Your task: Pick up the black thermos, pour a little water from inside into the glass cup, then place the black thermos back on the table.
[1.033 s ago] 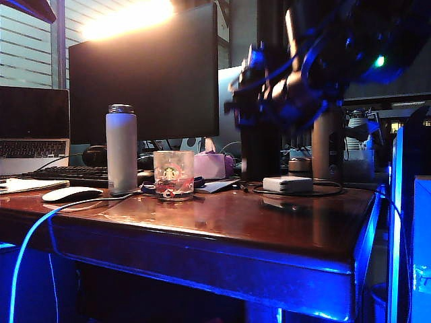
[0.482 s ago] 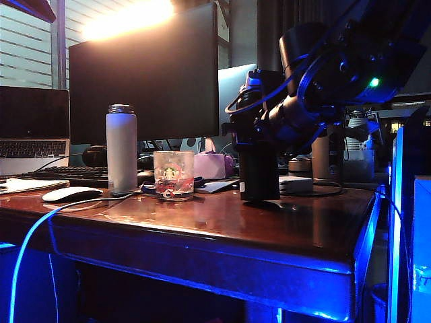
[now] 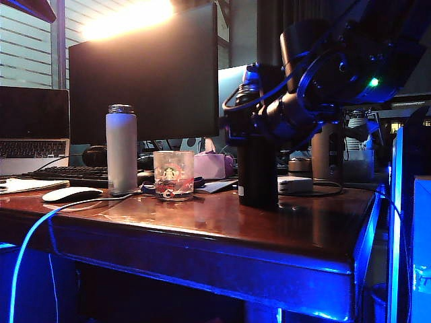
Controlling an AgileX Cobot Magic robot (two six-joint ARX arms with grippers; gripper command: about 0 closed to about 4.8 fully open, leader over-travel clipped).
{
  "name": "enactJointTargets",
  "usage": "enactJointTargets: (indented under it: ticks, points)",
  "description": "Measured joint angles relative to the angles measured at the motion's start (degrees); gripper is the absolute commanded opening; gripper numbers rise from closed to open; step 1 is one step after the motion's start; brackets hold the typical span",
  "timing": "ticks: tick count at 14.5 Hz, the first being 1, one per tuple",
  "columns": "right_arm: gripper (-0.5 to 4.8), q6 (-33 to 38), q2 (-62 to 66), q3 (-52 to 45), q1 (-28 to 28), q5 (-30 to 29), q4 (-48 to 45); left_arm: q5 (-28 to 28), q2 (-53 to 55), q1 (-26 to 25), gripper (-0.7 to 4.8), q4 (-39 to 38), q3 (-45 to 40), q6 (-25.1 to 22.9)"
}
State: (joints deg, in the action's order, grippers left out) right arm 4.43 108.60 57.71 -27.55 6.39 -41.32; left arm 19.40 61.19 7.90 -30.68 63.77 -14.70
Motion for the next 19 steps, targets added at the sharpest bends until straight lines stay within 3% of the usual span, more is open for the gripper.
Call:
enactJointTargets:
  ticks: [19]
  points:
    - [4.41,-5.7,-10.0,0.1,0.0,0.0,0.0,0.0,0.0,0.0,-0.05,0.5,0.0,0.0]
